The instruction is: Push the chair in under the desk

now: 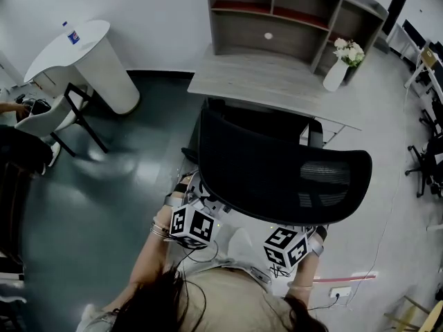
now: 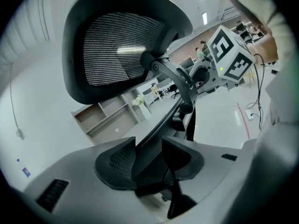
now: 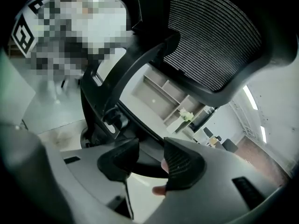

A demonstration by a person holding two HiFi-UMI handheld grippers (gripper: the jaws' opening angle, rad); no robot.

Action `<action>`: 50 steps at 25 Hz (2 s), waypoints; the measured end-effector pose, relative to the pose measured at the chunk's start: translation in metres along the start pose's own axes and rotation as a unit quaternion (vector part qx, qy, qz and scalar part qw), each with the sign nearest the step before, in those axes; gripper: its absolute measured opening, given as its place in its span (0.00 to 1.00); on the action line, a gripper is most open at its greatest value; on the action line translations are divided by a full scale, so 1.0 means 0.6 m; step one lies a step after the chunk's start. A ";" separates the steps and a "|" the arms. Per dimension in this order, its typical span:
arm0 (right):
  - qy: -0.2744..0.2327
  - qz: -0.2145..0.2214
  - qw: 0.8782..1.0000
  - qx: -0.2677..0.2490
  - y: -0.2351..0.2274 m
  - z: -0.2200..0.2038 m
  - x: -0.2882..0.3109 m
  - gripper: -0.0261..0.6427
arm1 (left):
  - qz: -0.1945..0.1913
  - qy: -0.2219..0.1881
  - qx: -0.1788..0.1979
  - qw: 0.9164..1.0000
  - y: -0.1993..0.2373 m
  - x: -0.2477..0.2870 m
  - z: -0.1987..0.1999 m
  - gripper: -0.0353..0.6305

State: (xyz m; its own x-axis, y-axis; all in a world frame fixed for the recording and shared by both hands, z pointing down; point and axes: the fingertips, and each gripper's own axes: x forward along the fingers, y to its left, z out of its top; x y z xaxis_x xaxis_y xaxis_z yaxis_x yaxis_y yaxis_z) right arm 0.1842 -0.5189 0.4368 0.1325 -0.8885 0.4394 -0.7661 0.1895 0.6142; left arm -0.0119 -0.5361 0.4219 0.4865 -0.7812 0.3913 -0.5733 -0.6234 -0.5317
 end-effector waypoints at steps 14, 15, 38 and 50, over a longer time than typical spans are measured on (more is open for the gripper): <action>-0.010 -0.019 1.000 -0.008 -0.007 -0.004 -0.003 0.27 | 0.013 -0.003 -0.006 1.000 0.003 -0.004 0.006 0.31; -0.009 -0.016 1.000 -0.001 -0.005 -0.006 -0.005 0.24 | 0.016 -0.004 -0.010 1.000 0.003 -0.007 0.006 0.31; -0.073 0.033 0.989 0.121 0.122 0.005 -0.223 0.20 | 0.070 -0.061 -0.117 0.989 -0.068 -0.255 -0.015 0.16; -0.104 0.063 0.982 0.147 0.168 0.008 -0.345 0.19 | 0.090 -0.087 -0.166 0.978 -0.112 -0.391 -0.024 0.14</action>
State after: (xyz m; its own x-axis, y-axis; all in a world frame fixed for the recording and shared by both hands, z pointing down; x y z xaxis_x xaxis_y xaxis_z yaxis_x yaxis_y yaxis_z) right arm 0.0765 -0.3182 0.4044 -0.0819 -0.9378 0.3375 -0.9207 0.2008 0.3346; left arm -0.0970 -0.3118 0.3766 0.4474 -0.8791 0.1643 -0.8278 -0.4766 -0.2960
